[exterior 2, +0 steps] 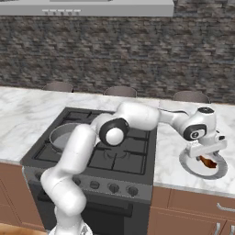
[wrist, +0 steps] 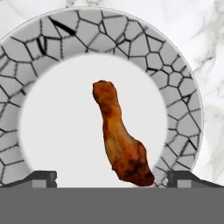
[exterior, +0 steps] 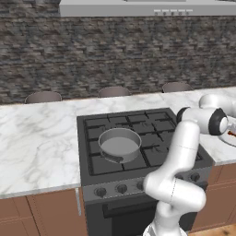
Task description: Retrieve the frozen meat and place it in the pot on a burner. Then turn the burner on.
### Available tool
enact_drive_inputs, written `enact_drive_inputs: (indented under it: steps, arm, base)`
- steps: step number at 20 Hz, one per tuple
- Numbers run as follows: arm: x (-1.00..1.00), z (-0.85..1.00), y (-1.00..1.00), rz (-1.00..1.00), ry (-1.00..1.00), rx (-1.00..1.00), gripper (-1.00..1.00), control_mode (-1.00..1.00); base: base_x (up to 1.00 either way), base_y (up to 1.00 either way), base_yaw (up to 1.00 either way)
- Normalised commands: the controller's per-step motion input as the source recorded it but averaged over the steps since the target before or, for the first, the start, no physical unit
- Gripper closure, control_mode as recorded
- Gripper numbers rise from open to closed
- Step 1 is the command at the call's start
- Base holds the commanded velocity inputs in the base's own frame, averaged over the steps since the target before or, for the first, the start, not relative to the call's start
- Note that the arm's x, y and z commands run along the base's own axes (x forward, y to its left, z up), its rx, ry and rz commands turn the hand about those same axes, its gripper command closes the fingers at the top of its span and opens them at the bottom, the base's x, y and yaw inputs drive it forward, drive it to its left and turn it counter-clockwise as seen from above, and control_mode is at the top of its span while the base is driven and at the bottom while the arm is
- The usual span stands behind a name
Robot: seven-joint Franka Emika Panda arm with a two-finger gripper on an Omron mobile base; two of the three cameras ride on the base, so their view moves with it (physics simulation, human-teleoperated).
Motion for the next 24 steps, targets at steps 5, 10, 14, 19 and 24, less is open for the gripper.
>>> enact_drive_inputs:
  steps: [5, 10, 14, 19, 24]
  arm:
    - [0.12, -0.24, -0.16, 0.0, 0.0, 0.0, -1.0, -1.0]
    - [0.07, -0.21, -0.03, 0.0, 0.0, 0.0, -1.0, -1.0]
    - [0.01, -0.19, 0.0, 0.0, 0.0, 0.03, -1.0, -1.0]
    - [0.0, -0.23, 0.0, 0.0, 0.0, 0.05, -1.0, -1.0]
    - [0.0, -0.2, 0.0, 0.0, 0.0, 0.03, 1.0, -1.0]
  base:
    - [0.0, 0.0, 0.0]
    - [0.0, 0.0, 0.0]
    - [0.0, 0.0, 0.0]
    - [0.0, 0.0, 0.0]
    - [0.0, 0.0, 0.0]
